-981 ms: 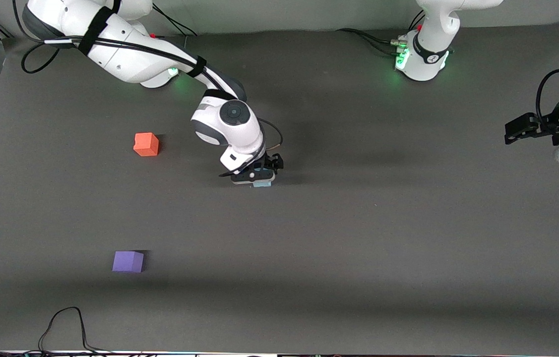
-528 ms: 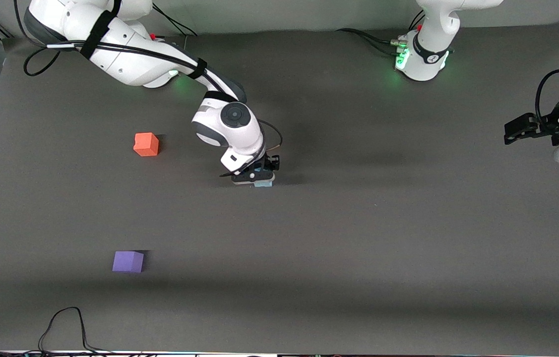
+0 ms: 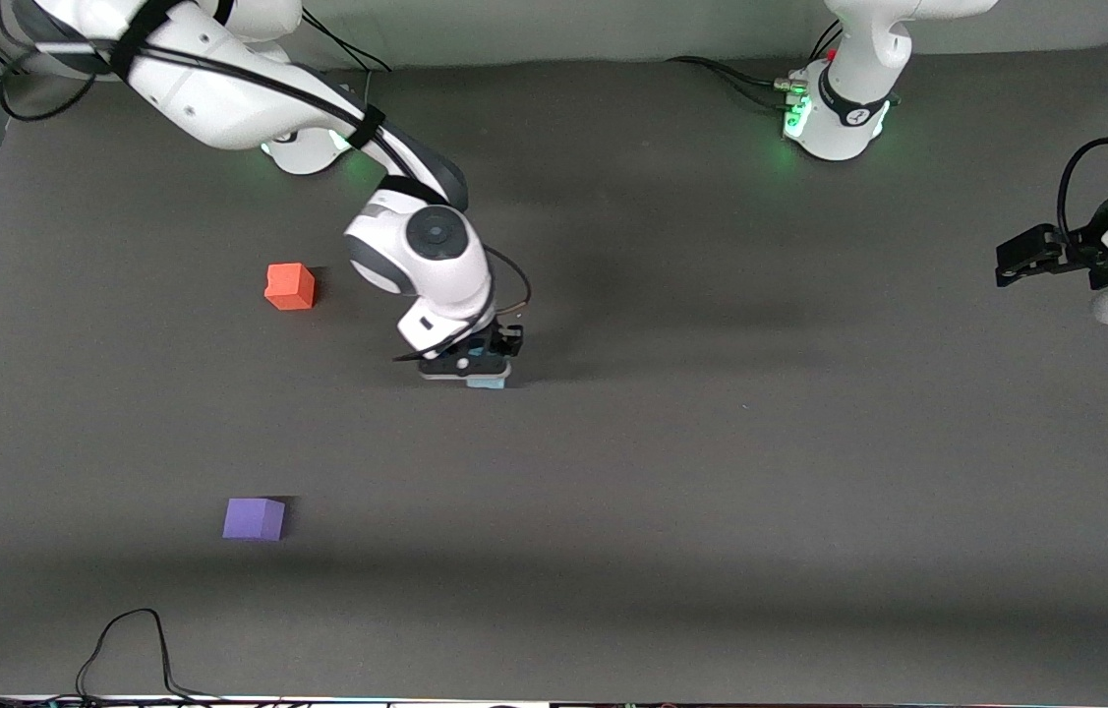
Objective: Place blue block between orange and purple blocks
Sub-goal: 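Carry the blue cube with the right gripper toward the orange cube, then lower the blue cube between orange and purple cubes, open the right gripper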
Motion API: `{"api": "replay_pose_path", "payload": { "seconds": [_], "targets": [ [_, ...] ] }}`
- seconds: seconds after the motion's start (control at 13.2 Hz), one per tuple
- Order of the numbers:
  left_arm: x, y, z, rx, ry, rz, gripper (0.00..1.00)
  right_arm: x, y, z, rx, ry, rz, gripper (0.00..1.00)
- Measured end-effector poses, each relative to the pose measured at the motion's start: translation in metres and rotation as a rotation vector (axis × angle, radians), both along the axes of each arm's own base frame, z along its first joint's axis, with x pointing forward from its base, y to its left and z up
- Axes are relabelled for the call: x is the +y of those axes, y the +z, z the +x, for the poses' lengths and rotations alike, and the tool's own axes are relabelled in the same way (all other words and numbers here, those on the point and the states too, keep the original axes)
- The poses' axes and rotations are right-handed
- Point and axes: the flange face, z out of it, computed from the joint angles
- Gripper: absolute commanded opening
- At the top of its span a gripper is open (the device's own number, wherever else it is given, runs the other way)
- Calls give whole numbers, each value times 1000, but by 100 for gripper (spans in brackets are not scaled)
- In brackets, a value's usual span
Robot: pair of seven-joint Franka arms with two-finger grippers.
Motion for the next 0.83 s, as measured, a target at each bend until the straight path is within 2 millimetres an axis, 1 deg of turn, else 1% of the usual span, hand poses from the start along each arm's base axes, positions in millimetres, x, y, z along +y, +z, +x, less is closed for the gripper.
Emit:
{"api": "replay_pose_path", "payload": {
  "seconds": [0.08,0.15,0.23,0.3,0.38,0.45,0.53,0.6,0.68,0.75,0.83],
  "targets": [
    [0,0,0,0,1,-5,100,-24,21,15,26,4,7,11],
    [-1,0,0,-1,1,-7,100,-56,43,31,39,7,17,12],
    [0,0,0,-1,1,-8,100,-95,67,46,47,6,23,14],
    [0,0,0,-1,1,-9,100,-135,86,58,47,1,25,14],
    [-1,0,0,-1,1,-9,100,-177,102,67,47,-9,34,14],
    [-1,0,0,-1,1,-10,100,-215,110,71,49,-20,48,14],
    [-1,0,0,0,1,-10,100,-249,111,71,58,-25,57,15],
    [-1,0,0,0,1,-10,100,-278,104,69,71,-24,59,15],
    [-1,0,0,0,1,-10,100,-299,89,66,79,-16,58,15],
    [-1,0,0,0,1,-10,100,-314,70,59,77,-4,56,15],
    [-1,0,0,0,1,-10,100,-320,48,52,68,6,54,15]
  ]
}}
